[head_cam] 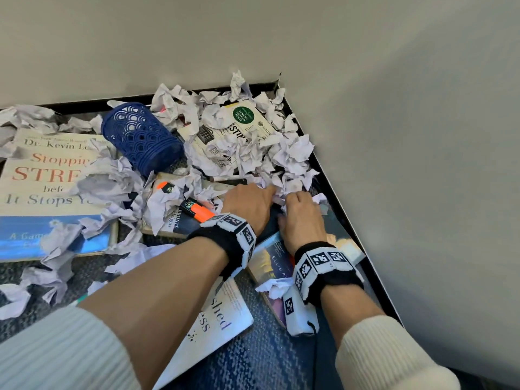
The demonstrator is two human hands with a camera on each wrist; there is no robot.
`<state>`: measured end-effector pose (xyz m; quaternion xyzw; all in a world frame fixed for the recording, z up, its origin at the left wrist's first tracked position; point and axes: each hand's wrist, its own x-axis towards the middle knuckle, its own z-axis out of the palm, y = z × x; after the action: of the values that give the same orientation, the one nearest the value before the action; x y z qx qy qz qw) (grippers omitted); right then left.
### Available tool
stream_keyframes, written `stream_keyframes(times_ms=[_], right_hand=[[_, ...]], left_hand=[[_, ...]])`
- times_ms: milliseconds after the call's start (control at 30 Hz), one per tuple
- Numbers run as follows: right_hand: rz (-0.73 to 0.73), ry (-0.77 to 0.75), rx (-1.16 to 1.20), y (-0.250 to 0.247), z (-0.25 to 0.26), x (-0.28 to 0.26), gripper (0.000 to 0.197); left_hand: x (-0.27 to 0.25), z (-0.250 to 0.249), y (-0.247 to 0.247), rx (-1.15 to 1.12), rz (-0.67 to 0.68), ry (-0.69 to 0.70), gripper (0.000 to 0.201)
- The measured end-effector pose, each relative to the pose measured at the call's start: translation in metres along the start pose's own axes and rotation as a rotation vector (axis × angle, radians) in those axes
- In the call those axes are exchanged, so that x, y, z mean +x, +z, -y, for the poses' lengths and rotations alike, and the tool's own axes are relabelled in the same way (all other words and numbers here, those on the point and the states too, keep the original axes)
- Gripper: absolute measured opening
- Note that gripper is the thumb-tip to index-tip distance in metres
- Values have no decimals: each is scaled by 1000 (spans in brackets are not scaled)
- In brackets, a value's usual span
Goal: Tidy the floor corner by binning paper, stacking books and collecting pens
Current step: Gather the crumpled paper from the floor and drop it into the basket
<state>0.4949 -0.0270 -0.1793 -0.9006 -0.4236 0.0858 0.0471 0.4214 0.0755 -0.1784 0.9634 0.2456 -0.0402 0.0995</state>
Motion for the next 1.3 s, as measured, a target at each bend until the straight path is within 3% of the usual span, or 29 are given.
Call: stream_keyframes(times_ms=[200,300,400,533,633,800,900,1000,1200,1300], right_hand=[[-16,62,130,-5,-8,-5,26],[-161,140,397,-15,-18,-16,25],[-304,237,652,-31,-13,-34,37],[-371,283,758,-51,0,-61,39],[-385,318,732,-62,9,-79,42],[-282,361,558,-96,23,-121,39],[-273,301,357,-141,37,-154,39],[-268,283,205,-191,44,-192,25],[-338,353,124,-285,45,-302,19],[-294,445,157,-314,35,-361,21]], left_hand=[[-7,13,-3,-289,-43,-43,28],[-15,16,-12,-399,-71,-75,25],[-23,15,-21,-411,-89,-59,27],[-37,4,-40,-421,-109,17,28],[-51,-8,-55,-427,-119,105,37],[-80,-27,-99,-342,-86,216,27],[-104,-50,-135,-322,-40,342,36],[-131,-80,-171,-335,34,463,35],[-191,-145,-237,-513,94,772,33],[-228,-182,-251,-598,97,891,35]])
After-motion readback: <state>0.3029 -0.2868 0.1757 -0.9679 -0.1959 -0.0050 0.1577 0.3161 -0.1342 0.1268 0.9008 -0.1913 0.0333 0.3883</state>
